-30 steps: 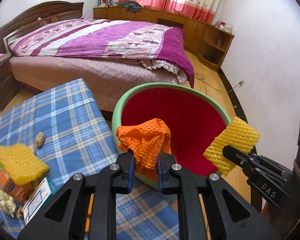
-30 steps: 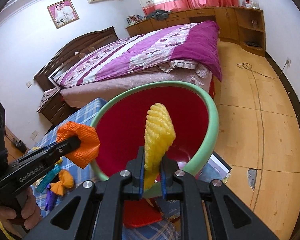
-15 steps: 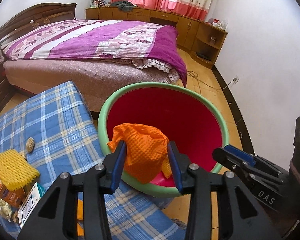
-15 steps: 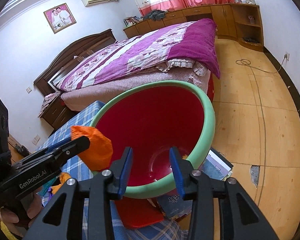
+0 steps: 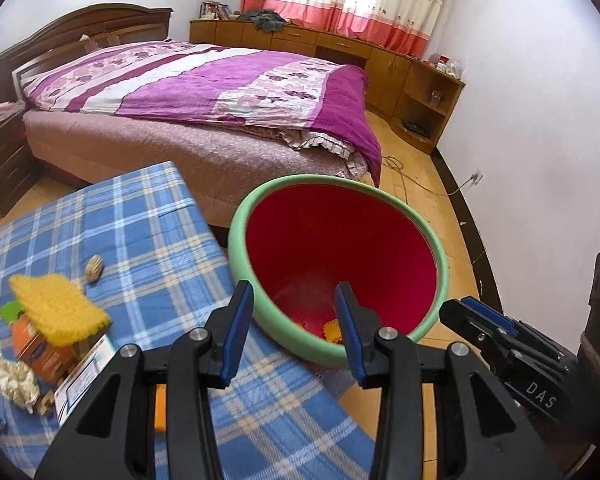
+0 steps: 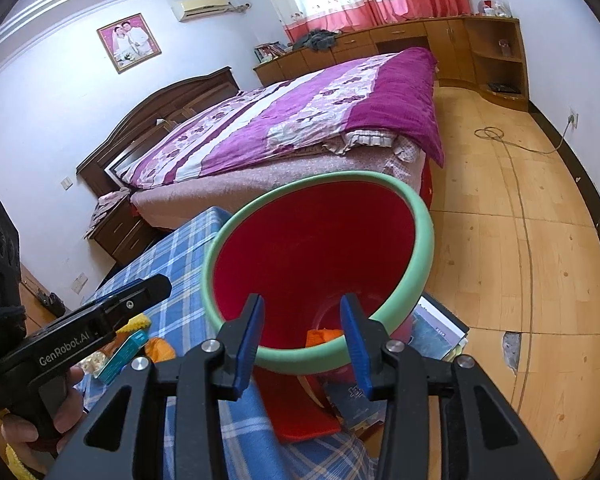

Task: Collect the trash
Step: 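Open the left tool and right tool to drop both items into the bucket, then move both tools back over the items on the bed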

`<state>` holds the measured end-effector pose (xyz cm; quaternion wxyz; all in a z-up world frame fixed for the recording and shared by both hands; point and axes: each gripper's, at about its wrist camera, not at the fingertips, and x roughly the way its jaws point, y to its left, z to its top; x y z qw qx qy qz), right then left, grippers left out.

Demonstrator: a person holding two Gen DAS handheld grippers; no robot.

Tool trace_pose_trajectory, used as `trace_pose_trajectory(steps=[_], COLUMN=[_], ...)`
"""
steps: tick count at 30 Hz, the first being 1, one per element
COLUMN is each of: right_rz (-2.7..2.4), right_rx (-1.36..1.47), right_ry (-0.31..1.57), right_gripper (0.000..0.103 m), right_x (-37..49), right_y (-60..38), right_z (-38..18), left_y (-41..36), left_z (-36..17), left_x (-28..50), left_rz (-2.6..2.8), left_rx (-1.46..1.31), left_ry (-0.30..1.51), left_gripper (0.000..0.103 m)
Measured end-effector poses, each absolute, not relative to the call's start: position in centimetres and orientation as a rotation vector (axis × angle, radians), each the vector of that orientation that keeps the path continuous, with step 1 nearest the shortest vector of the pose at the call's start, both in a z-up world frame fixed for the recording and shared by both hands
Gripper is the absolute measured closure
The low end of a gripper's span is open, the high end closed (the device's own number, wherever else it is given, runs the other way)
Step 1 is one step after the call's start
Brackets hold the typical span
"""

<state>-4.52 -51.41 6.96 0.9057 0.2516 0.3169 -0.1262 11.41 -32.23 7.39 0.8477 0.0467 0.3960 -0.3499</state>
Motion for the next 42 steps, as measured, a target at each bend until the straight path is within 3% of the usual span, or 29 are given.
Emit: trace_pose_trajectory(steps=[17,42], right_rz=[-0.16,-0.038], right_rx=[0.493,0.399], right_ry=[0.648,0.729], right_gripper=[0.05,0.048], right_x=[-6.7,-8.1], right_y=[-44.6,-34.5], right_z=[7.9,6.7], left_y=[-22.4,-8.2], left_z=[8.2,5.3], left_x=[7.6,2.8], left_rz=[-0.616,-0.413], left_rx=[0.043,-0.034], left_ry=[0.834,0.868], left_gripper=[0.061,0.061])
